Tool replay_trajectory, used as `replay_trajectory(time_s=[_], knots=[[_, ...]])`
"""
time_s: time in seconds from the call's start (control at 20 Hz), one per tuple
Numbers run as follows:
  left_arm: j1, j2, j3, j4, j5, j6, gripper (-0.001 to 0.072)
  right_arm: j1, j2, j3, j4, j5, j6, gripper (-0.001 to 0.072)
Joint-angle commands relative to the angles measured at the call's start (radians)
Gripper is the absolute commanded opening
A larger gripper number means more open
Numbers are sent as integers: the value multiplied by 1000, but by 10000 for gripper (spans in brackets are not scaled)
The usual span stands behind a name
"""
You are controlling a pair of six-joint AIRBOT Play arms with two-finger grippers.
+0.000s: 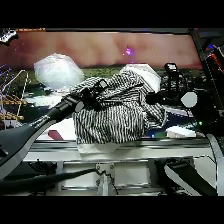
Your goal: Fold the clothes and pants, and hang the long-sleeved shirts on hangers.
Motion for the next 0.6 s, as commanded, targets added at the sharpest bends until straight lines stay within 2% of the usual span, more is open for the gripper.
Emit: replay_trajectory(time_s=[0.0,0.15,0.3,0.55], knots=[[12,24,1,7,-2,0,233,1,0,0,0,0,0,390],[12,6,1,-5,-2,0,235,1,0,0,0,0,0,390],[8,-13,1,-83,-3,0,237,1,0,0,0,0,0,390],[4,-26,1,-84,-12,0,256,1,0,0,0,0,0,390]])
